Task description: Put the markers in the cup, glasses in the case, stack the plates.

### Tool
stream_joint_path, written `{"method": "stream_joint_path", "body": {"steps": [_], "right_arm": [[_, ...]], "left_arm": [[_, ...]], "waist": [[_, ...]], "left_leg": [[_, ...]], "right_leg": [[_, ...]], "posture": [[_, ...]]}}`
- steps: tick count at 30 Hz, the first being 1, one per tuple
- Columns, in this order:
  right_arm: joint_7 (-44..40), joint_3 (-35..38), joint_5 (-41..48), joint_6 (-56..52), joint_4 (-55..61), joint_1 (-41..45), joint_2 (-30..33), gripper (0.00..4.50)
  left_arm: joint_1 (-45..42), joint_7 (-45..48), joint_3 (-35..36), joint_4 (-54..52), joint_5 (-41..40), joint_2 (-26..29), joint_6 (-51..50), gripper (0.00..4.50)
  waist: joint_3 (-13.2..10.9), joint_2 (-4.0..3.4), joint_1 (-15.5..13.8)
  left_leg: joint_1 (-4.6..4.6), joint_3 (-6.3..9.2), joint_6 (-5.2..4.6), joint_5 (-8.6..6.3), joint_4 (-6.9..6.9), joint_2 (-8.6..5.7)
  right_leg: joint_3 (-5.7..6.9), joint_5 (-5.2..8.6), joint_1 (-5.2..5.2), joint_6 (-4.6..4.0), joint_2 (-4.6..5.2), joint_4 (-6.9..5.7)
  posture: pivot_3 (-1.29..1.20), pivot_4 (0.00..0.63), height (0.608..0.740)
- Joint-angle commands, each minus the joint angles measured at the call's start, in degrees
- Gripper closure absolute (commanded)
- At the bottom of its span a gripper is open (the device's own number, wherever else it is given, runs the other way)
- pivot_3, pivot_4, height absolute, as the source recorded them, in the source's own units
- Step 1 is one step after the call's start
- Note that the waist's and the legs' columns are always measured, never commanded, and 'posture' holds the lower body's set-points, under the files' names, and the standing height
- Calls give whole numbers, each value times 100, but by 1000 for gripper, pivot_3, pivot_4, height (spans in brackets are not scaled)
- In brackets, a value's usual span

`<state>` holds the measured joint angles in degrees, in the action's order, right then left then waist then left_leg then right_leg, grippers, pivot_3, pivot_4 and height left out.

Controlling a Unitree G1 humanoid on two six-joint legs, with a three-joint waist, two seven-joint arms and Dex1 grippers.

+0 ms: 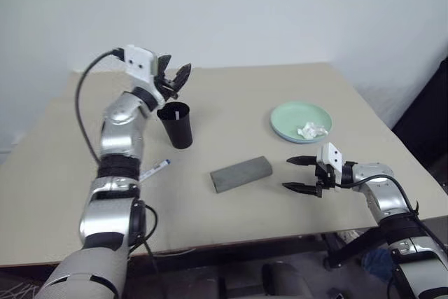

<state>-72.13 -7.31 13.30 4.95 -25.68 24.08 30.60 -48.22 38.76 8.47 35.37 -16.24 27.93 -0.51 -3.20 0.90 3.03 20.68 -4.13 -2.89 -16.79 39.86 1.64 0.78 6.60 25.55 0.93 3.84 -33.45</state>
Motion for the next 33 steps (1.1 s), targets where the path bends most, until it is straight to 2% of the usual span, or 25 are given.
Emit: {"method": "stream_joint_path", "body": {"steps": [1,5,9,14,19,24,33], "right_arm": [[-3,118,45,57,105,127,14,501],[-16,111,47,61,93,139,-2,501],[-30,94,33,66,49,184,-34,501],[-42,67,16,65,2,238,-88,501],[-52,60,-1,59,-53,293,-132,501],[-45,67,-20,65,-108,334,-160,501],[24,99,-9,48,-14,255,-147,501]], "left_arm": [[537,1001,25,-1398,-581,529,-928,1601],[1448,1956,-80,-2499,-870,1452,-1855,1601],[1875,2173,-162,-2538,-570,2046,-2140,1601],[2133,2245,-447,-2258,-79,2402,-2165,1601],[1991,2242,-990,-1651,586,2444,-2014,1601],[1451,2218,-1554,-835,1182,2172,-1883,1601],[556,2272,-2130,602,1938,1634,-1456,1601]], "waist": [[0,-1,-3],[-1,0,-3],[-1,0,-31],[-1,-1,-25],[-2,-1,-25],[-1,1,-38],[0,2,-24]], "left_leg": [[-2,-1,0,0,-2,1],[-1,-2,2,0,-2,3],[-2,3,25,-11,-1,3],[-4,1,25,-12,0,4],[-2,-3,25,-11,-2,5],[1,-4,23,-10,-3,4],[3,-5,2,0,-3,3]], "right_leg": [[0,0,1,-1,0,-1],[0,2,3,-2,1,-3],[4,3,1,-4,4,-3],[4,3,1,-4,8,-3],[6,3,7,-4,5,-8],[7,4,8,-5,6,-8],[4,4,10,-5,4,-7]], "posture": [[0,0,740],[0,0,740],[0,0,740],[0,0,740],[0,0,740],[0,0,740],[0,0,740]]}}
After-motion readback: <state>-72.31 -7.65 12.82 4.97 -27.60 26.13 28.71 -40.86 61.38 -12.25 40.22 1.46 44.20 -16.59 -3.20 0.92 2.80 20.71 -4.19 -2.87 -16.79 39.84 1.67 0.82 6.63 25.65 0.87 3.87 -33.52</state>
